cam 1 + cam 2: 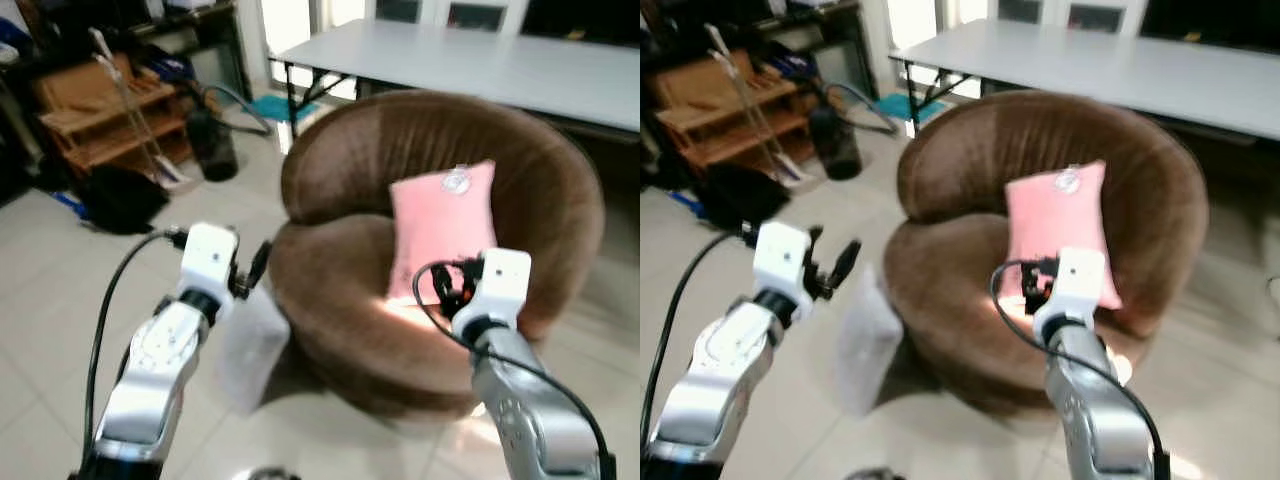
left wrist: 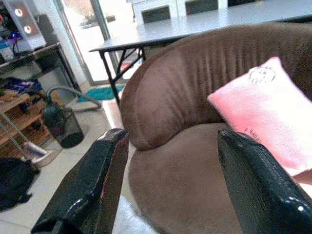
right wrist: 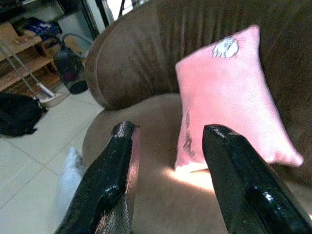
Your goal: Move the pillow to the sofa from floor
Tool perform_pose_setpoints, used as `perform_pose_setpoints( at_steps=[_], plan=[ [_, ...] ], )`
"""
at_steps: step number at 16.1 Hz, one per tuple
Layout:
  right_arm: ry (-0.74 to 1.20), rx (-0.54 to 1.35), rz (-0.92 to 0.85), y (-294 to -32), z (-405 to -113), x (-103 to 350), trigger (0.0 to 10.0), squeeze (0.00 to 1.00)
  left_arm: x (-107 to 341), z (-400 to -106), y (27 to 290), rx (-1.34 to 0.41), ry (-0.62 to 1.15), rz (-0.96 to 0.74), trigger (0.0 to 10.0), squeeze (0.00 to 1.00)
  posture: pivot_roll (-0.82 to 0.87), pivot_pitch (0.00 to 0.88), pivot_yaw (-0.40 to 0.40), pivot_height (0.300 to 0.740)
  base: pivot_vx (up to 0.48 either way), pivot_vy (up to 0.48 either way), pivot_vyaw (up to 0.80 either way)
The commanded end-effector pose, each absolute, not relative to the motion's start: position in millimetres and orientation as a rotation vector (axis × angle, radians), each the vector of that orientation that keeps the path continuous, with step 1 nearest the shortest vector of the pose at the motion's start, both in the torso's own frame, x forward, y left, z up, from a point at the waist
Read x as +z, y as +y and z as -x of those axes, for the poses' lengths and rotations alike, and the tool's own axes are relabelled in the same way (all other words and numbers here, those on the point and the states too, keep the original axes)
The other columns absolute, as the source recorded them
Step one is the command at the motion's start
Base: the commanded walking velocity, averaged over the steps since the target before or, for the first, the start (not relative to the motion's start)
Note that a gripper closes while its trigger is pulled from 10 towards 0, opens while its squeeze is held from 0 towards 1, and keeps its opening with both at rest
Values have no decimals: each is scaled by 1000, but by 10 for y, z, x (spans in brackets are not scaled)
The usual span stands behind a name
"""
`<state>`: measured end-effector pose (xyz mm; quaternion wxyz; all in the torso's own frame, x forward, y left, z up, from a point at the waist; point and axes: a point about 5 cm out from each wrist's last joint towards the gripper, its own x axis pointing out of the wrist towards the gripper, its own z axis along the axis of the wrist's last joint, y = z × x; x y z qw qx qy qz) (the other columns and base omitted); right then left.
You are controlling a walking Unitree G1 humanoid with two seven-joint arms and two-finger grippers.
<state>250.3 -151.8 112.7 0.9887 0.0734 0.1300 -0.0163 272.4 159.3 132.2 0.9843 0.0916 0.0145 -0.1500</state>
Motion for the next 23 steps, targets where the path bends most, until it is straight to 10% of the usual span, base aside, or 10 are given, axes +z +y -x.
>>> perform_pose_setpoints(
  at_steps=[1, 23],
  plan=[
    [250, -17, -141, -1471, -2527, 1154, 10000, 0, 1356, -2751, 1646, -285, 23, -201, 10000, 0, -41, 30, 46, 740, 0, 394, 0],
    [266, -16, -131, -1473, -2555, 1092, 10000, 0, 1403, -2813, 1679, -275, 8, -220, 10000, 0, -36, 20, 42, 740, 0, 427, -511]
  ],
)
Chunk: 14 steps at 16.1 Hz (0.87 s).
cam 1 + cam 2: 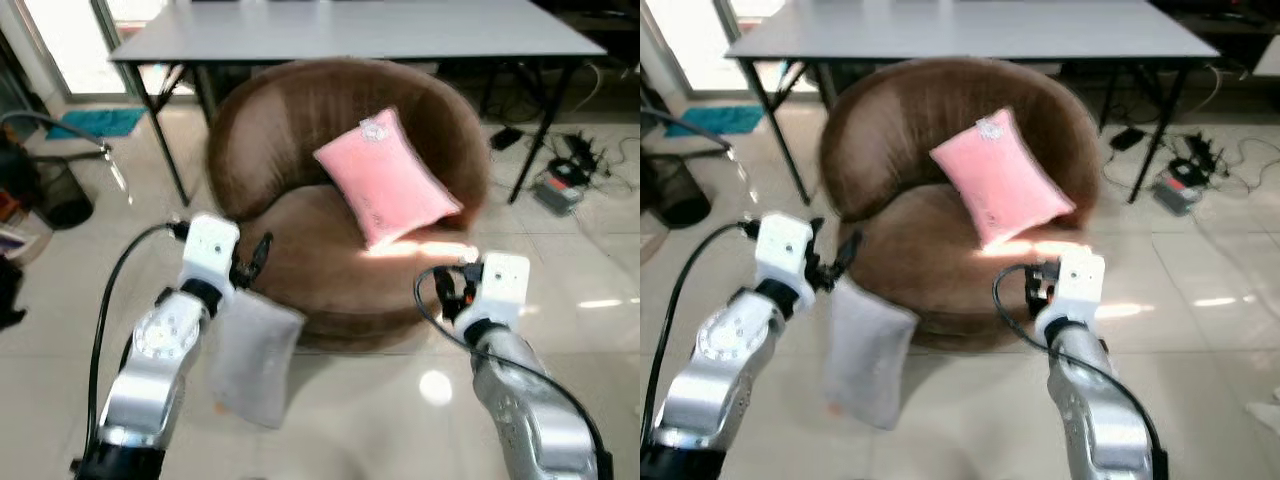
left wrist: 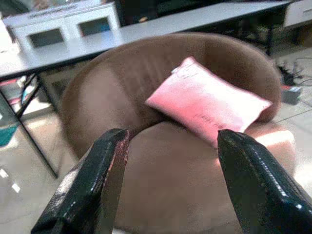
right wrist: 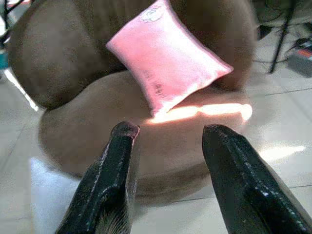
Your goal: Move the pillow to the sofa from floor
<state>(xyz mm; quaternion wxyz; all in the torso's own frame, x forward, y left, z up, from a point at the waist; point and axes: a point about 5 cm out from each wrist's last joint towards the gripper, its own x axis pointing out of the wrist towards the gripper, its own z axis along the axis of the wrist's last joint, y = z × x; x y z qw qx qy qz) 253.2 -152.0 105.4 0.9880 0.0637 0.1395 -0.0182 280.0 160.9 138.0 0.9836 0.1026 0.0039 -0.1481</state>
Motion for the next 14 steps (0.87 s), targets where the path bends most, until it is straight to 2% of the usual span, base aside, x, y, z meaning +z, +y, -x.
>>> perform_pose_setpoints(
  at_steps=[1, 11, 14],
  plan=[
    [266, -18, -135, -1475, -2556, 1091, 10000, 0, 1404, -2816, 1681, -275, 7, -222, 10000, 0, -36, 20, 42, 740, 0, 480, 0],
    [269, -23, -137, -1487, -2564, 1085, 10000, 0, 1407, -2842, 1683, -274, 6, -226, 10000, 0, -37, 21, 45, 740, 0, 480, -783],
    [269, -22, -130, -1485, -2566, 1082, 10000, 0, 1404, -2845, 1683, -276, 7, -228, 10000, 0, -37, 20, 44, 740, 0, 480, -154]
  ],
)
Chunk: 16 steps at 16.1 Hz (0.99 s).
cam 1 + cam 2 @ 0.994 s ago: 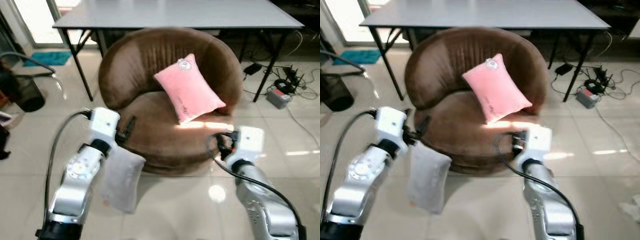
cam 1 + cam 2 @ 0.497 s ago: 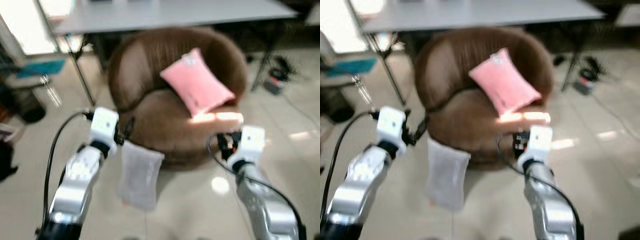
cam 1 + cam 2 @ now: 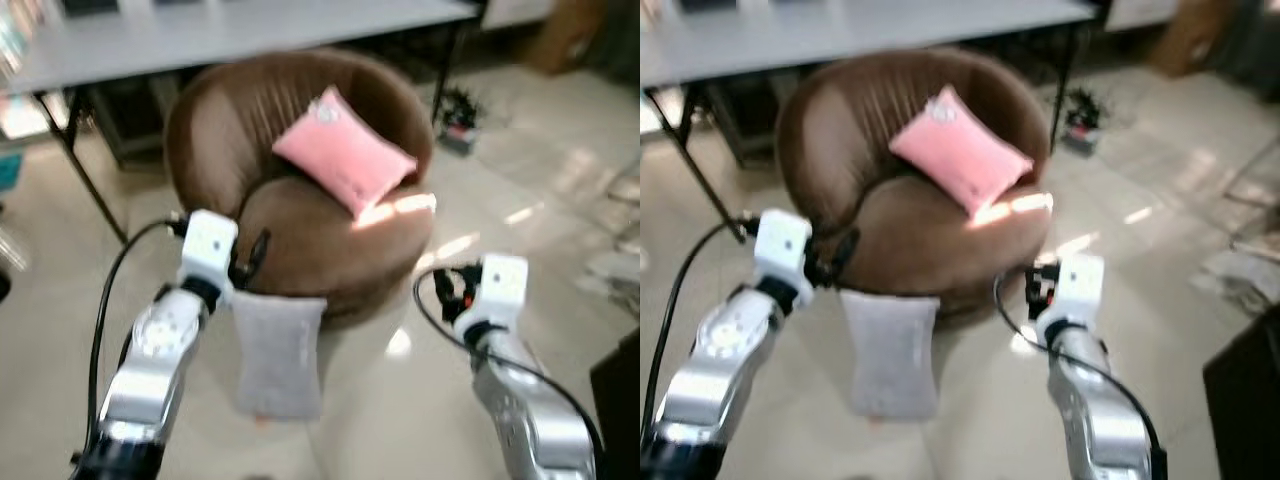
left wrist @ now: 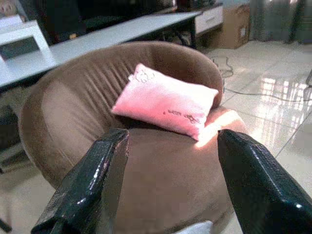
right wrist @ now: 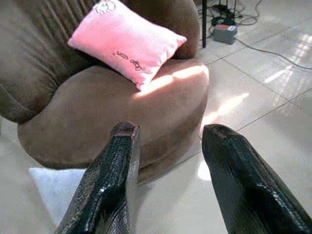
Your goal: Move the pillow to the sofa from floor
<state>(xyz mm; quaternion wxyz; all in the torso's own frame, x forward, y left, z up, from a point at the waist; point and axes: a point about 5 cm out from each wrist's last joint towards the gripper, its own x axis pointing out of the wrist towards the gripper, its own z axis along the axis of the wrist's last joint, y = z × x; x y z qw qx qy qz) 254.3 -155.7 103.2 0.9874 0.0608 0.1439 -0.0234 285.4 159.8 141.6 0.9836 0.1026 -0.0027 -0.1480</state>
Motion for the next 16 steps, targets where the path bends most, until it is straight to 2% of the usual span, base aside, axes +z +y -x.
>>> perform_pose_setpoints(
  at_steps=[1, 7, 16],
  plan=[
    [269, -24, -127, -1484, -2564, 1079, 10000, 0, 1403, -2846, 1683, -278, 8, -229, 10000, 0, -37, 20, 45, 740, 0, 480, 0],
    [274, -27, -130, -1485, -2565, 1071, 10000, 0, 1401, -2855, 1676, -280, 6, -228, 10000, 0, -37, 18, 47, 740, 0, 480, 0],
    [277, -32, -131, -1488, -2567, 1061, 10000, 0, 1399, -2865, 1666, -285, 7, -231, 10000, 0, -40, 16, 49, 740, 0, 480, -800]
  ],
)
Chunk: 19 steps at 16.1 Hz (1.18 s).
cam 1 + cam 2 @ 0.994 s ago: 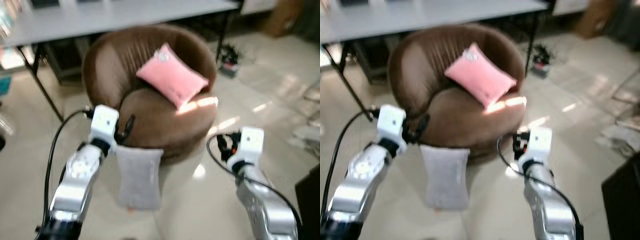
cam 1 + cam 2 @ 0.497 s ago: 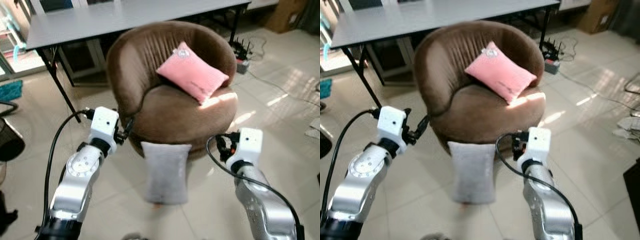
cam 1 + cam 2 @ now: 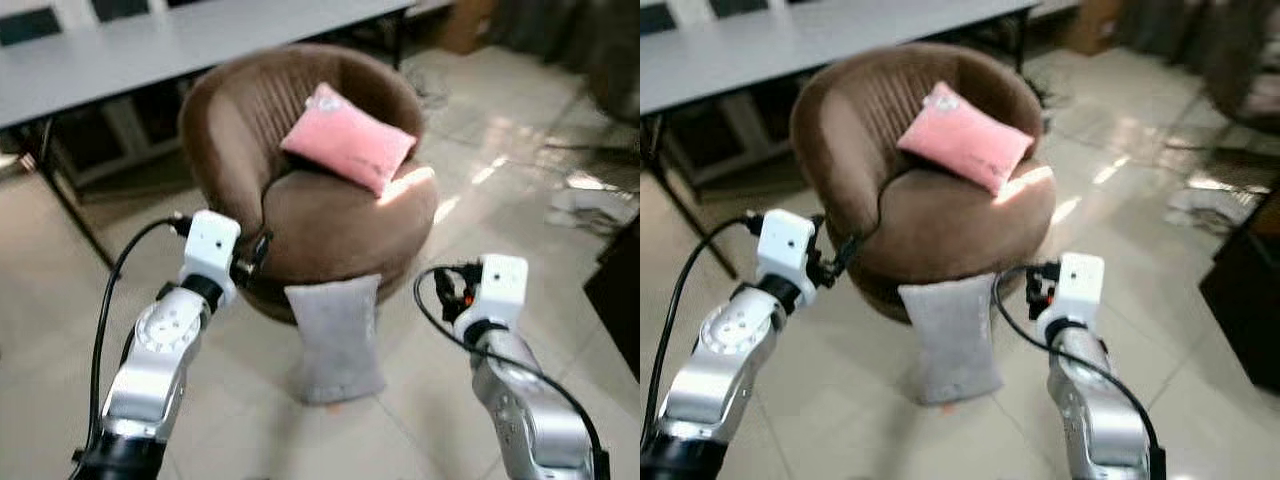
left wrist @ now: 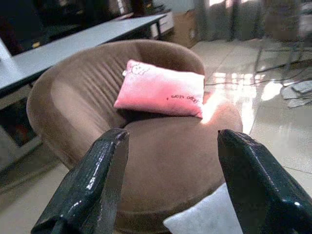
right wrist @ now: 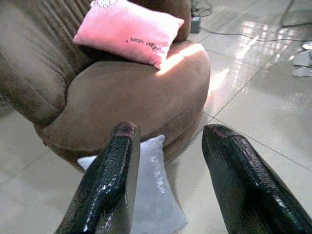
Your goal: Move the pillow to the sofa from floor
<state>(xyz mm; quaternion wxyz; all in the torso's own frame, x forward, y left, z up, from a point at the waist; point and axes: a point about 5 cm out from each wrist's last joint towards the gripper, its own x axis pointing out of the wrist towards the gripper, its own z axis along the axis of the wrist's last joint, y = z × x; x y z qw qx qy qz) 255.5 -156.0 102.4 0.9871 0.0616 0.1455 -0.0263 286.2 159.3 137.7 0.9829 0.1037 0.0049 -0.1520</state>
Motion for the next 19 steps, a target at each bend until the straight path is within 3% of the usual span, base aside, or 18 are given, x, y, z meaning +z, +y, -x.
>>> perform_pose_setpoints(
  at_steps=[1, 19],
  plan=[
    [277, -34, -128, -1491, -2568, 1060, 10000, 0, 1394, -2867, 1662, -286, 7, -230, 10000, 0, -40, 16, 49, 740, 0, 480, -800],
    [270, -24, -77, -1498, -2587, 1058, 10000, 0, 1382, -2896, 1623, -297, 0, -226, 10000, 0, -44, 0, 48, 740, 0, 480, -800]
  ],
)
